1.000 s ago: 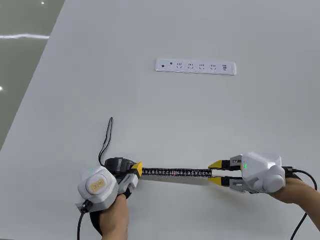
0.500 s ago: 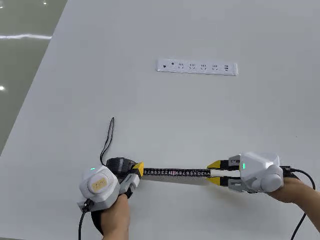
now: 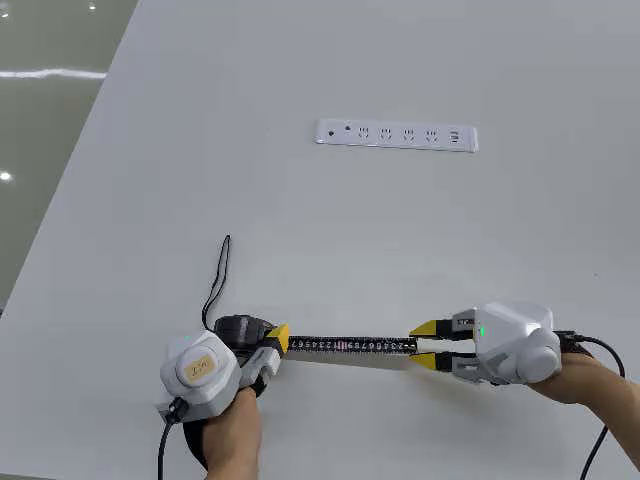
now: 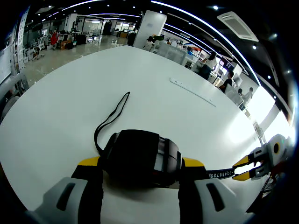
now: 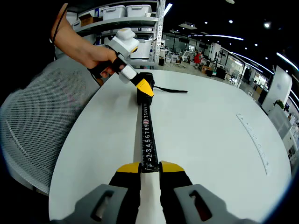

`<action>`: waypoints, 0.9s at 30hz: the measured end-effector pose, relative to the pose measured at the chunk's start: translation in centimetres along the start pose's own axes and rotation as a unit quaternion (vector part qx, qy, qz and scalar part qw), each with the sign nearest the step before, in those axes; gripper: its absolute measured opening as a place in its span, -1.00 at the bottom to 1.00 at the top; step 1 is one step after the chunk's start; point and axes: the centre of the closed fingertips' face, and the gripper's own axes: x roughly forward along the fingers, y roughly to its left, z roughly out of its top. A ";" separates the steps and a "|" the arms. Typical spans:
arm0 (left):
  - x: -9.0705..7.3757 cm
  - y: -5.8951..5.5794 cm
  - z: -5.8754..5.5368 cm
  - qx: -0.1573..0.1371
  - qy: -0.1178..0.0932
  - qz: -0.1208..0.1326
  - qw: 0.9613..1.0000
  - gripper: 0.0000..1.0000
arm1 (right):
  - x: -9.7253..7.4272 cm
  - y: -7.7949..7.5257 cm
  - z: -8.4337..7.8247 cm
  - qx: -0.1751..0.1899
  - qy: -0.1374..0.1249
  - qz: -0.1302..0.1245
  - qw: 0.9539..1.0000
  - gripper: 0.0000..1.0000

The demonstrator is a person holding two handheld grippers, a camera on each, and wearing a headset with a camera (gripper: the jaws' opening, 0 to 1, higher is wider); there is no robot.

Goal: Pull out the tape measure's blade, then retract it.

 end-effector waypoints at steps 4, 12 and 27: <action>0.0 0.0 0.0 0.001 0.000 0.000 1.000 0.25 | 0.0 0.0 0.1 0.000 -0.001 0.001 1.000 -0.74; 0.0 0.0 0.0 0.000 0.001 -0.001 1.000 0.25 | 0.2 -0.1 0.0 0.001 0.000 0.004 1.000 -0.74; 0.1 -0.1 0.0 -0.002 0.003 -0.002 1.000 0.25 | 0.3 -0.2 0.4 -0.001 -0.002 0.005 1.000 -0.74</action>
